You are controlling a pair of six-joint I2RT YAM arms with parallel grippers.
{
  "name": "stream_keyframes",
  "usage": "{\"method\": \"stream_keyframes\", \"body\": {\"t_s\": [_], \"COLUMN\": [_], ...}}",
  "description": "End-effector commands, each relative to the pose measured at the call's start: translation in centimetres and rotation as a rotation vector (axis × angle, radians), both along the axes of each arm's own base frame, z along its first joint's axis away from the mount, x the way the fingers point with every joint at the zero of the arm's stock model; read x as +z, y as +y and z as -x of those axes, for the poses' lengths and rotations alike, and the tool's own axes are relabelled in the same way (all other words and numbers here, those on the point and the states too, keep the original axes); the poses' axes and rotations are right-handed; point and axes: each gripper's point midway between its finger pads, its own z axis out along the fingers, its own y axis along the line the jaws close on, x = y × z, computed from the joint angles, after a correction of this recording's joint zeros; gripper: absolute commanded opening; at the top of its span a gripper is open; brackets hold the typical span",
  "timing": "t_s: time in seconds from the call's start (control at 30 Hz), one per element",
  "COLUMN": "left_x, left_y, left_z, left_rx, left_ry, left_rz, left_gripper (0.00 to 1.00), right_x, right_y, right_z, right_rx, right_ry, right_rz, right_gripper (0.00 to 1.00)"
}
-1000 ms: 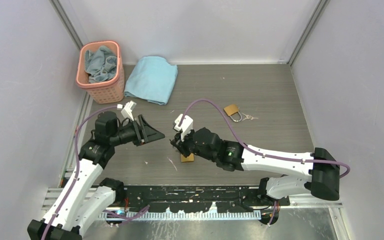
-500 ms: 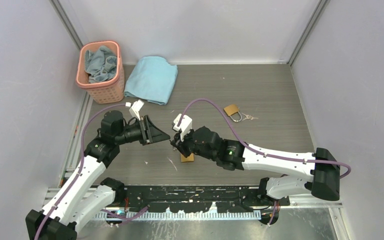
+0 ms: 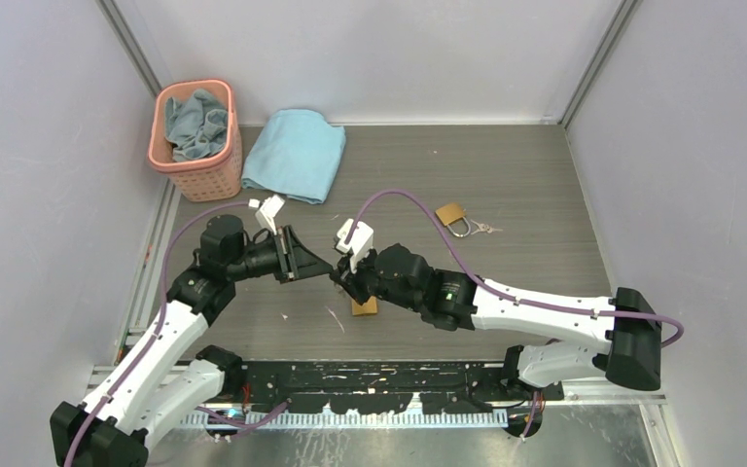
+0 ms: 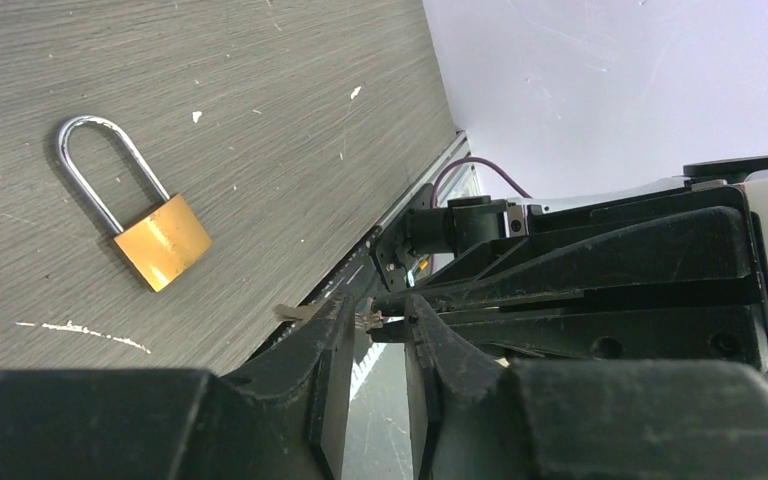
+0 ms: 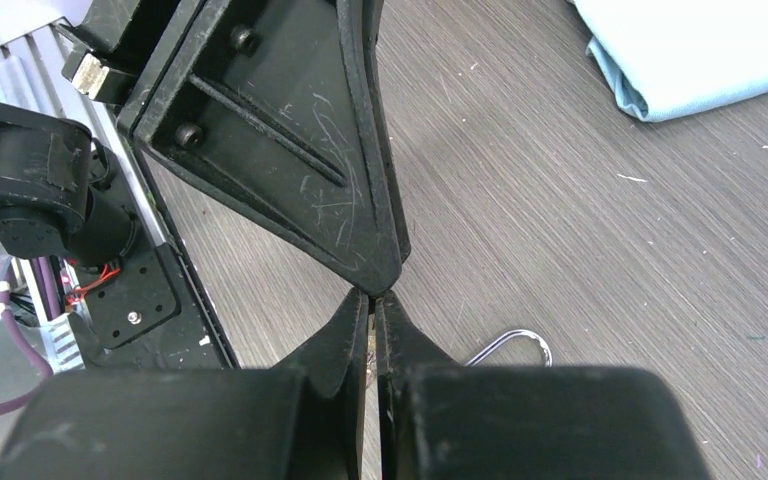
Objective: Unlock with the key
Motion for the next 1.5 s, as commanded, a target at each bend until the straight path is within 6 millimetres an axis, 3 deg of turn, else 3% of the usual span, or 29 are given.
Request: {"method": "stream_keyframes", "body": {"t_s": [0.0, 0.47, 0.73, 0.8, 0.97, 1.3, 1.47], "left_x": [1.0, 0.9, 1.4, 1.3, 1.3, 1.7, 1.9], "left_y": [-0.5, -0.9, -0.4, -0.2, 0.0, 0.3, 0.3], "left_z": [0.1, 0.1, 0.1, 0.1, 0.0, -0.7, -0.9], "left_rx": [-0.032, -0.037, 0.010, 0.021, 0.036, 0.066, 0.072], "left_ry": [-0.052, -0.026, -0.055, -0.066, -0.088, -0.134, -0.147], "left_rz": [0.033, 0.055, 0.060, 0.059, 0.056, 0.043, 0.042], "left_gripper": [0.25, 0.01, 0.00, 0.00, 0.00, 0.00, 0.00], "right_x": [4.7, 5.2, 5.5, 5.4, 5.0, 5.4, 5.6], "right_y": [0.5, 0.7, 0.4, 0.2, -0.3, -2.1, -3.5], "right_z": [-0.3, -0.9, -1.3, -1.3, -1.3, -1.6, -1.7], "right_rx": [0.003, -0.022, -0.068, -0.077, -0.096, -0.151, -0.178], "right_ry": [-0.062, -0.077, -0.067, -0.057, -0.038, -0.041, -0.023], "right_rz": [-0.111, -0.136, -0.167, -0.169, -0.172, -0.186, -0.212], "right_gripper": [0.01, 0.01, 0.02, 0.11, 0.42, 0.68, 0.87]}}
